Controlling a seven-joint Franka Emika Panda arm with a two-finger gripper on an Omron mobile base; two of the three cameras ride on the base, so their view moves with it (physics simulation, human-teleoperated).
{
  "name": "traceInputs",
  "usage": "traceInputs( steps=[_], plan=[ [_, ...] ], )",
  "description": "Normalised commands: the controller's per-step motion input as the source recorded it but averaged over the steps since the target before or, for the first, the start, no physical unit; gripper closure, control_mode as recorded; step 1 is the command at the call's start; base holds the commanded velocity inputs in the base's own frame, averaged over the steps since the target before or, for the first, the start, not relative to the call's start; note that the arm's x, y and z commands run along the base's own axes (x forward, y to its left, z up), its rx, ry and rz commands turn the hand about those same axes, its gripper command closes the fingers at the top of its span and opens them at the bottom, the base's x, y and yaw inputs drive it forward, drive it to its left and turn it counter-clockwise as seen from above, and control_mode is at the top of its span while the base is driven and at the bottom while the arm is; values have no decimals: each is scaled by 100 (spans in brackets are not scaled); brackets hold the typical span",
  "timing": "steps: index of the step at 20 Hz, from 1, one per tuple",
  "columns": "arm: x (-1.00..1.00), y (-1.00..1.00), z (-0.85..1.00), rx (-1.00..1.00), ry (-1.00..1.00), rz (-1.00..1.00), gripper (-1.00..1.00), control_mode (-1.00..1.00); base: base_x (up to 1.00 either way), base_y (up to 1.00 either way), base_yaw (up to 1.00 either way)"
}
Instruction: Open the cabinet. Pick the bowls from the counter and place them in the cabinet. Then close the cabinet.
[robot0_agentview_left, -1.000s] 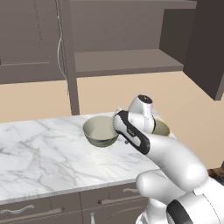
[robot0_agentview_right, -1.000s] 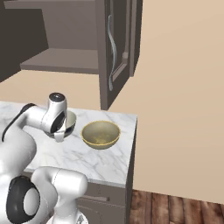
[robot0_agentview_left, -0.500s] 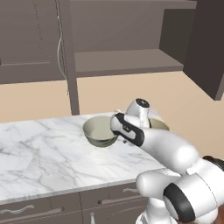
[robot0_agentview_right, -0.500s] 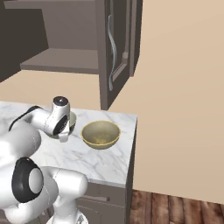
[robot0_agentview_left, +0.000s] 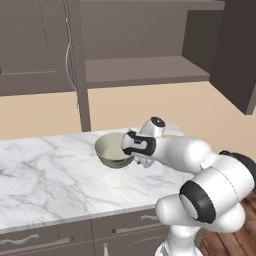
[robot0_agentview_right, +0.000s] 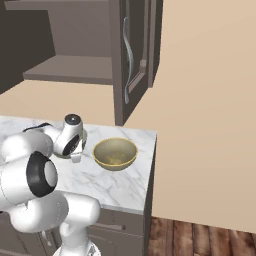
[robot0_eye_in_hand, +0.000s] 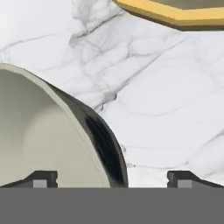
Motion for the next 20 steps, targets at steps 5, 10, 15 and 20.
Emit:
traceInputs(
  steps=[5,10,15,20],
  plan=[
    [17,8,-26,0,1,2,-100,-100,0,0,0],
    [3,16,-35,0,1,4,100,-100,0,0,0],
    [-63,14,-6,0,-18,1,100,-100,0,0,0],
    [-95,7,0,-1,-40,0,100,-100,0,0,0]
  ],
)
